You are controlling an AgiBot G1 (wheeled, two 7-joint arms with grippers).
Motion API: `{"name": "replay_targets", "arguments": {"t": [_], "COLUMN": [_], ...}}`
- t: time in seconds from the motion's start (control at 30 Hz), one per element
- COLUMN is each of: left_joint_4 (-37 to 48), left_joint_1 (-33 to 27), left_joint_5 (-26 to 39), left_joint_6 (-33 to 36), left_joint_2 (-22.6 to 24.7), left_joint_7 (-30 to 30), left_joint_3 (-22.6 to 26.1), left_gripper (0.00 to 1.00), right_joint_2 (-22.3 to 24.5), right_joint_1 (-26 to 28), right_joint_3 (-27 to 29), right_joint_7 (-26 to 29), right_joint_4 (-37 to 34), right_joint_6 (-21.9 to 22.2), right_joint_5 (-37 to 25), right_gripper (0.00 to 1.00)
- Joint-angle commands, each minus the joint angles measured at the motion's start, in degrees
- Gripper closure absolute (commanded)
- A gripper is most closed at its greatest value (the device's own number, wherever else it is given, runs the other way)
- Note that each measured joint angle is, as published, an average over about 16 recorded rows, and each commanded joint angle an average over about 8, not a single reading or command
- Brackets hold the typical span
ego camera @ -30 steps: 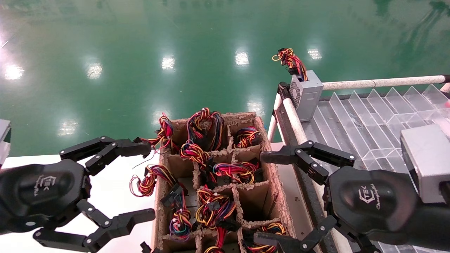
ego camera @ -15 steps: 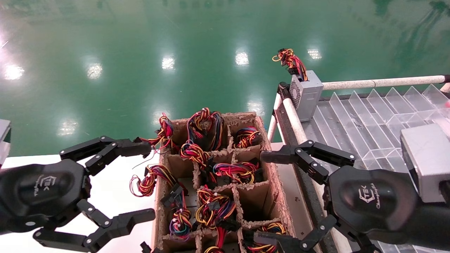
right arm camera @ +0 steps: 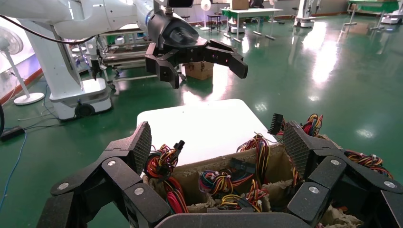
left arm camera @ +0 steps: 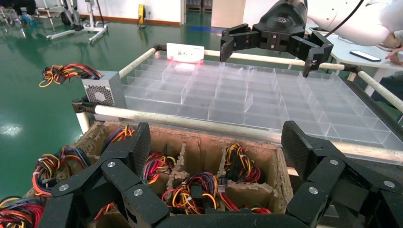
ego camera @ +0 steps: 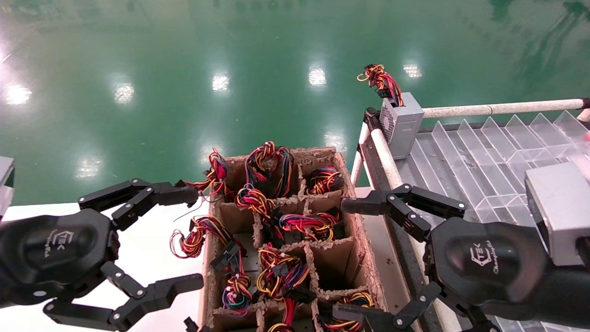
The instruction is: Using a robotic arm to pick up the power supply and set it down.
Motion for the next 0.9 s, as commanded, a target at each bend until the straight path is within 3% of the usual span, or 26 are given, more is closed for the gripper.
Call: {"name": "replay_targets", "arguments": {"t": [0.03,0.9], "left_joint_4": [0.00,0.00], "left_joint_1": [0.00,0.00], "left_joint_5": [0.00,0.00], "left_joint_6": [0.00,0.00], "left_joint_2": [0.00,0.00], "left_joint_7": [0.00,0.00], "left_joint_3": [0.00,0.00], "left_gripper": [0.00,0.00], "right_joint_2": [0.00,0.00], "right_joint_1": [0.00,0.00], "right_joint_3": [0.00,0.00], "right_joint_7": [0.00,0.00], "right_joint_4": [0.00,0.00], "right_joint_6": [0.00,0.00], "right_joint_5": [0.00,0.00], "right_gripper": [0.00,0.00]}}
